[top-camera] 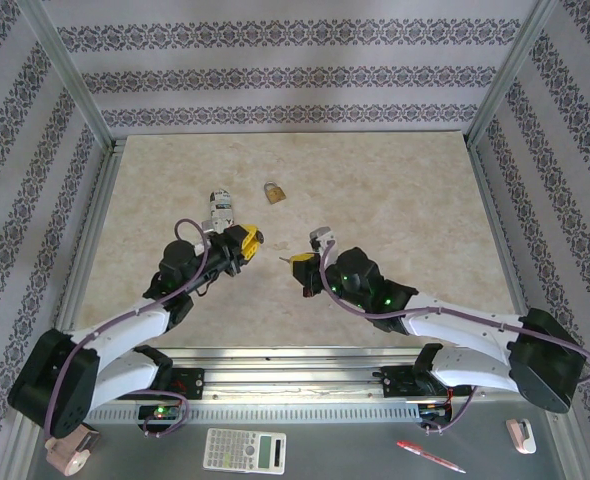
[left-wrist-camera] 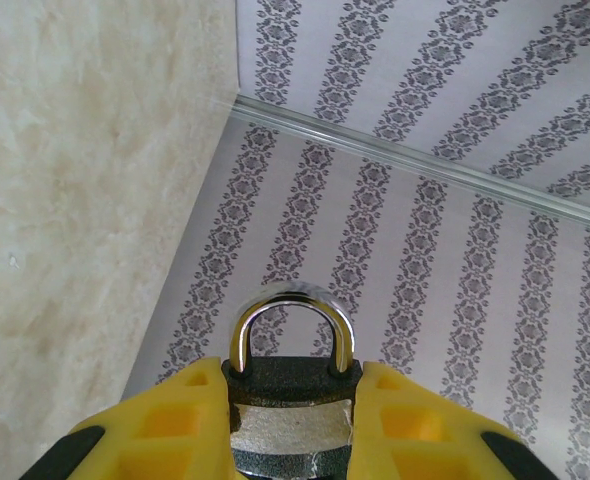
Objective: Unlock with the key
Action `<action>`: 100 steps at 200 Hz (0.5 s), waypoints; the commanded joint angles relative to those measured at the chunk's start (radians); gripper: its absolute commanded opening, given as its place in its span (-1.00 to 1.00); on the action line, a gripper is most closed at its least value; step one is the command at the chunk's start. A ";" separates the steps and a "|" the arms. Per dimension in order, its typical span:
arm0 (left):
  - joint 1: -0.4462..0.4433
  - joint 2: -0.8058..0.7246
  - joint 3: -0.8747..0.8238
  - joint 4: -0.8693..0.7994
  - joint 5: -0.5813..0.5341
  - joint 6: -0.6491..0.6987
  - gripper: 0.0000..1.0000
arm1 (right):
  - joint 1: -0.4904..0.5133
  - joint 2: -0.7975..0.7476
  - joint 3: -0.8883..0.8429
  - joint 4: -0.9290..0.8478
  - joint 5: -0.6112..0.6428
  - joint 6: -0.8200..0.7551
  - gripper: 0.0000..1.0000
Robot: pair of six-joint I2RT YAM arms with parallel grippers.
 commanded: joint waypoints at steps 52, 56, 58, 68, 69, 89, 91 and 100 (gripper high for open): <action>0.003 -0.050 -0.002 -0.122 -0.010 0.047 -1.00 | 0.035 0.046 0.073 0.120 0.020 -0.032 -1.00; 0.003 -0.051 0.002 -0.131 -0.007 0.051 -1.00 | 0.037 0.048 0.073 0.121 0.021 -0.033 -1.00; 0.002 -0.052 0.004 -0.135 -0.007 0.052 -1.00 | 0.037 0.049 0.073 0.120 0.022 -0.032 -1.00; 0.001 -0.055 0.009 -0.149 -0.006 0.058 -1.00 | 0.037 0.055 0.076 0.122 0.021 -0.031 -1.00; 0.001 -0.055 0.010 -0.150 -0.006 0.059 -1.00 | 0.036 0.057 0.077 0.121 0.021 -0.031 -1.00; 0.001 -0.054 0.011 -0.149 0.000 0.060 -1.00 | 0.039 0.080 0.082 0.137 0.020 -0.023 -1.00; 0.001 -0.052 0.011 -0.150 0.001 0.061 -1.00 | 0.040 0.082 0.083 0.139 0.020 -0.023 -1.00; 0.000 -0.051 0.009 -0.146 0.003 0.061 -1.00 | 0.041 0.093 0.088 0.145 0.025 -0.021 -1.00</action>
